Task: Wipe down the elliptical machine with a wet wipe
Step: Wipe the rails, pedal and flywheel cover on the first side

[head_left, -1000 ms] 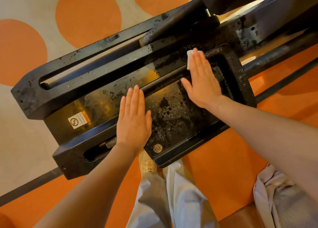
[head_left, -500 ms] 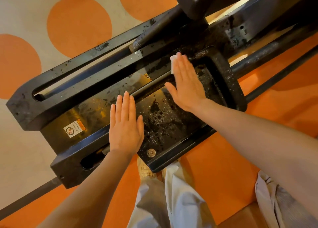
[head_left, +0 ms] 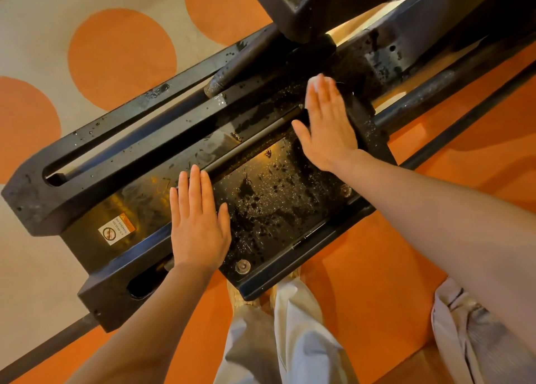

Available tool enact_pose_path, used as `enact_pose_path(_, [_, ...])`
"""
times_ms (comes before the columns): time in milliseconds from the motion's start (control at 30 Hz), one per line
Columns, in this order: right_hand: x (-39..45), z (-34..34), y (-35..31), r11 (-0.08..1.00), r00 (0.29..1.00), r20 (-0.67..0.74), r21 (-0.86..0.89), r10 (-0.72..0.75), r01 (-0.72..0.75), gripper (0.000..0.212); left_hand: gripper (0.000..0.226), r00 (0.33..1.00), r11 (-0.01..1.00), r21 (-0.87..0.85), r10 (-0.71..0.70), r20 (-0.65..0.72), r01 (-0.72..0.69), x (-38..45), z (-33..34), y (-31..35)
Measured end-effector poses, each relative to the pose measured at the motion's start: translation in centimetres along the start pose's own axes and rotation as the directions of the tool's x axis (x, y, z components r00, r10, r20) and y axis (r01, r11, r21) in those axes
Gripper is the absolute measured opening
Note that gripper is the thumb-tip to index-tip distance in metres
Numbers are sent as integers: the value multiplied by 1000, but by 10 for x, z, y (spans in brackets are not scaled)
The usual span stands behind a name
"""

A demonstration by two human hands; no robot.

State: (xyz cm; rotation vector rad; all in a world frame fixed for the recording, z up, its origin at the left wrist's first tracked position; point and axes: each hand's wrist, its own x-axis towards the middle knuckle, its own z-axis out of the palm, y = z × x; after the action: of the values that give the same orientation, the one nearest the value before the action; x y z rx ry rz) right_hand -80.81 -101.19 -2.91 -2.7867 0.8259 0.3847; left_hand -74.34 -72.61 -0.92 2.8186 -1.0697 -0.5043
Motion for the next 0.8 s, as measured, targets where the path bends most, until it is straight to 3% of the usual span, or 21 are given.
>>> enact_pose_path(67, [1, 1, -6, 990, 991, 20, -53, -130, 131, 73, 65, 1000, 1000, -1, -1, 0, 1, 0, 0, 0])
enact_pose_path(133, [1, 1, -5, 983, 986, 24, -77, -164, 165, 74, 65, 1000, 1000, -1, 0, 1, 0, 0, 0, 0])
enact_pose_path(333, [-17, 3, 38, 999, 1000, -28, 42, 12, -11, 79, 65, 1000, 1000, -11, 11, -1, -11, 0, -4, 0])
enact_pose_path(633, [-85, 16, 71, 999, 998, 50, -15, 35, -35, 81, 66, 1000, 1000, -19, 5, -11, -5, 0, -2, 2])
enact_pose_path(800, [-69, 17, 65, 997, 996, 45, 13, 78, -79, 81, 67, 1000, 1000, 1, 5, -10, -5, 0, -1, 2])
